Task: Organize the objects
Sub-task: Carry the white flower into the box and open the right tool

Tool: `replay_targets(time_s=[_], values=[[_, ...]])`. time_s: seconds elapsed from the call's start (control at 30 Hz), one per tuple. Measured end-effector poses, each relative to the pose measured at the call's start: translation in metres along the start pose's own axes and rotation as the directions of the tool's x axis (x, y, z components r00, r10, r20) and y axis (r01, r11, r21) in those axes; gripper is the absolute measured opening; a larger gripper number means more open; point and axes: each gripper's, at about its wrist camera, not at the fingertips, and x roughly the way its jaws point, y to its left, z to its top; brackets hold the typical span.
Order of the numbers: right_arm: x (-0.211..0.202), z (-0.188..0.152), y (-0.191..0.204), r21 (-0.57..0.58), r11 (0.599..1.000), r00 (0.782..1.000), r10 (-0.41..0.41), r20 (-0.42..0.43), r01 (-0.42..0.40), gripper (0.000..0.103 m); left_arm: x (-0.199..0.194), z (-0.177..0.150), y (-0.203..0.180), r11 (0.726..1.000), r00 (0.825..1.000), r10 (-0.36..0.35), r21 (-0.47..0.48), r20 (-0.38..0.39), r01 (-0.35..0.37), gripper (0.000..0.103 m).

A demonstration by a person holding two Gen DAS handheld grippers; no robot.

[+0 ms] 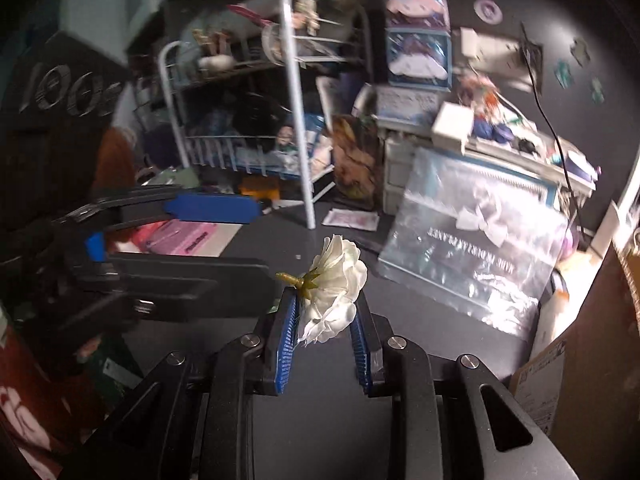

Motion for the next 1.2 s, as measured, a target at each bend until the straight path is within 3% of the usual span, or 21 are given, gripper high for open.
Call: replay_targets(time_s=[0.1, 0.17, 0.33, 0.63, 0.83, 1.17, 1.2], values=[[-0.014, 0.005, -0.001, 0.055, 0.993, 0.994, 0.106, 0.007, -0.106, 0.021, 0.001, 0.006, -0.01, 0.999, 0.999, -0.035, 0.006, -0.001, 0.035, 0.079], [-0.025, 0.01, -0.005, 0.068, 0.99, 0.992, 0.125, 0.021, -0.126, 0.021, -0.001, 0.011, -0.015, 0.995, 0.995, -0.095, -0.014, 0.009, 0.095, 0.073], [-0.054, 0.018, -0.015, 0.051, 0.994, 0.994, 0.093, 0.063, -0.096, 0.021, 0.004, 0.032, -0.035, 0.987, 0.987, -0.16, -0.006, 0.011, 0.16, 0.053], [-0.103, 0.019, -0.062, 0.09, 0.996, 0.995, -0.006, 0.097, -0.003, 0.021, 0.045, 0.077, -0.091, 0.965, 0.968, -0.243, 0.082, -0.054, 0.247, 0.03], [-0.126, 0.013, -0.102, 0.132, 0.989, 0.994, -0.077, 0.075, 0.067, 0.021, 0.089, 0.099, -0.126, 0.95, 0.949, -0.28, 0.1, -0.144, 0.296, 0.023], [-0.138, -0.006, -0.156, 0.206, 0.973, 0.995, -0.097, -0.025, 0.1, 0.021, 0.142, 0.106, -0.154, 0.947, 0.925, -0.266, 0.108, -0.273, 0.304, 0.023], [-0.137, -0.008, -0.158, 0.205, 0.974, 0.995, -0.094, -0.032, 0.098, 0.023, 0.143, 0.106, -0.155, 0.947, 0.924, -0.264, 0.109, -0.275, 0.303, 0.027]])
